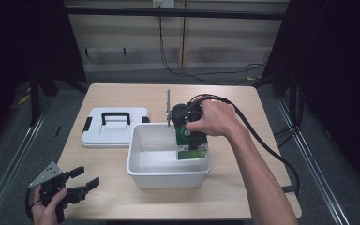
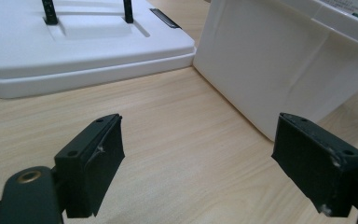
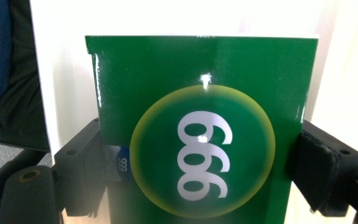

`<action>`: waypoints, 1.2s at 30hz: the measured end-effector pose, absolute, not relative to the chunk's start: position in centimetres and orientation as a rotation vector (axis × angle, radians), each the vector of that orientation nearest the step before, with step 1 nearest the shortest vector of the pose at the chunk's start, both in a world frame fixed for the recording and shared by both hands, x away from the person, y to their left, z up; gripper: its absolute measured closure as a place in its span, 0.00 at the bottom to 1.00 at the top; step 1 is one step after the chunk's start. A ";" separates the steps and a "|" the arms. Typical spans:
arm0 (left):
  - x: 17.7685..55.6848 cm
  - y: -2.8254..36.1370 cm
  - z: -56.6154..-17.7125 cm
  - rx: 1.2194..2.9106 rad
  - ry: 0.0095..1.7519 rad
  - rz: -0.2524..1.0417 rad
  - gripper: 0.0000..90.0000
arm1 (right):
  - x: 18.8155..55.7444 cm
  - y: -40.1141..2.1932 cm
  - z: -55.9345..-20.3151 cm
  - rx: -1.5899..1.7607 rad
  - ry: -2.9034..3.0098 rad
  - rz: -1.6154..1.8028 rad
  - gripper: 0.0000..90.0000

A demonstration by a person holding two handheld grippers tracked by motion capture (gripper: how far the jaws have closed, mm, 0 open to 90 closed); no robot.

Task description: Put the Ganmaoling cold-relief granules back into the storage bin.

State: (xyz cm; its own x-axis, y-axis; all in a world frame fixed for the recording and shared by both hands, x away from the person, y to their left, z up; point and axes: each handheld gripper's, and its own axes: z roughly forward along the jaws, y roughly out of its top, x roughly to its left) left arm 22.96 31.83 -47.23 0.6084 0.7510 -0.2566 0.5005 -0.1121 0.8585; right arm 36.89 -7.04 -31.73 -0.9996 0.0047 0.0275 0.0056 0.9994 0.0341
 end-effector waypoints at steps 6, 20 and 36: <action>23.0 31.8 -47.3 1.767 1.027 0.291 0.18 | 37.0 -7.5 -33.3 -0.023 -3.115 -0.077 0.17; 22.9 31.8 -47.2 1.766 1.023 0.293 0.18 | 37.2 -7.4 -36.8 -0.015 -3.105 -0.062 0.17; 22.9 31.8 -47.2 1.764 1.023 0.290 0.18 | 37.2 -7.1 -39.6 -0.084 -3.099 -0.041 0.17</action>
State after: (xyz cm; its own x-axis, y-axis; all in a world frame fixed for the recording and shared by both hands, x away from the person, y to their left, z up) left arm 22.93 31.85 -47.24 0.6080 0.7497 -0.2614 0.5011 -0.1069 0.8588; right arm 37.15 -7.14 -39.62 -0.9977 0.0538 0.0421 0.0549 0.9982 0.0253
